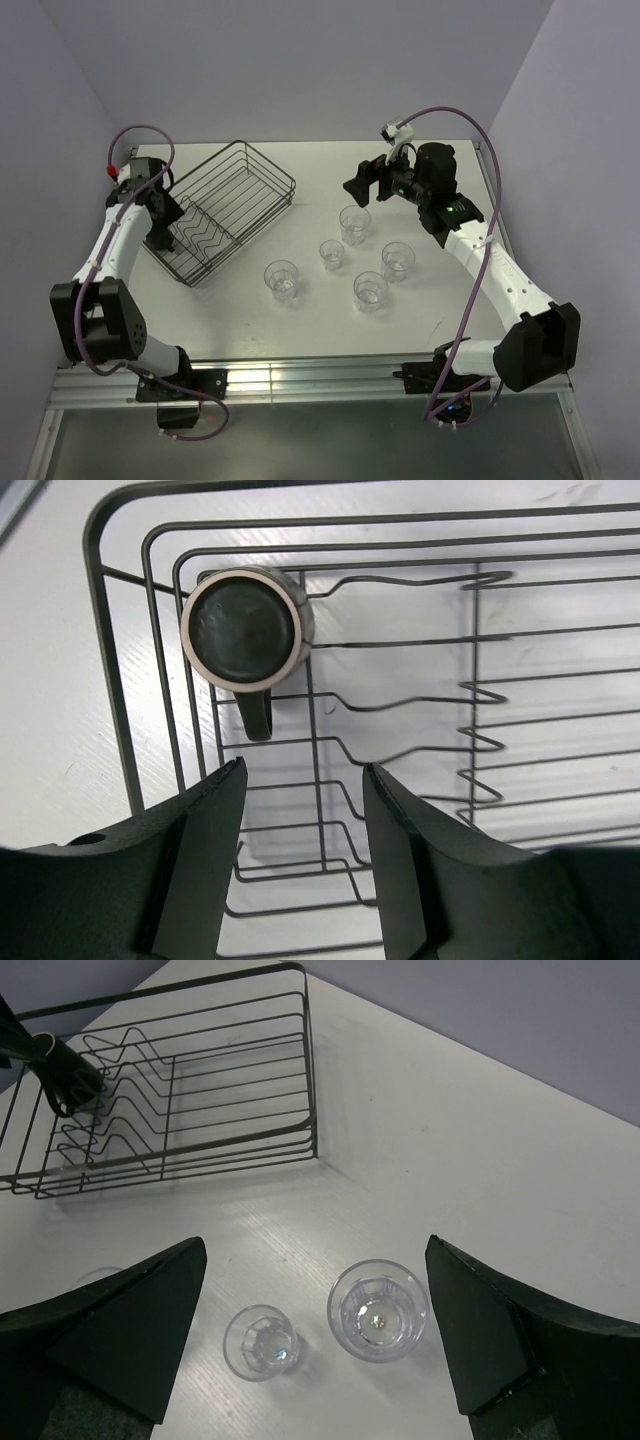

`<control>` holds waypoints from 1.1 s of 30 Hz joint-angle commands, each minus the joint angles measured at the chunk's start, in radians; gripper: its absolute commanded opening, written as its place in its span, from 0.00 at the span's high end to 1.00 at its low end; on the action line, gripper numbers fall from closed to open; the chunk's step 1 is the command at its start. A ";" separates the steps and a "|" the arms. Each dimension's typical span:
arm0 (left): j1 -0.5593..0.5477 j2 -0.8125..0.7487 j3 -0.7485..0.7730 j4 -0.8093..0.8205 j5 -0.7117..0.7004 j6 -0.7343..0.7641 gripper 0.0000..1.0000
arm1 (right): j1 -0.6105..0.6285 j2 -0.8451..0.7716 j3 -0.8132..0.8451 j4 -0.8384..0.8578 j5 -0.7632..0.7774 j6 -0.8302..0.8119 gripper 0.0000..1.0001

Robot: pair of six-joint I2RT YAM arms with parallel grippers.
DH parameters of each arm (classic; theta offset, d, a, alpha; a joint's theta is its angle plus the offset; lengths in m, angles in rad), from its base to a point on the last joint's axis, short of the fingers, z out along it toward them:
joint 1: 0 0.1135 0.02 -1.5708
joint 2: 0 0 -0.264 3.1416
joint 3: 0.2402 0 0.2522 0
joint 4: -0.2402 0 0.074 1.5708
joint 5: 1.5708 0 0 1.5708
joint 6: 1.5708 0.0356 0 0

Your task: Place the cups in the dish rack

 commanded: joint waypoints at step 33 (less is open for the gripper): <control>-0.118 -0.573 -0.101 0.273 0.419 0.327 0.40 | 0.274 0.540 0.658 -1.020 0.181 -0.654 0.31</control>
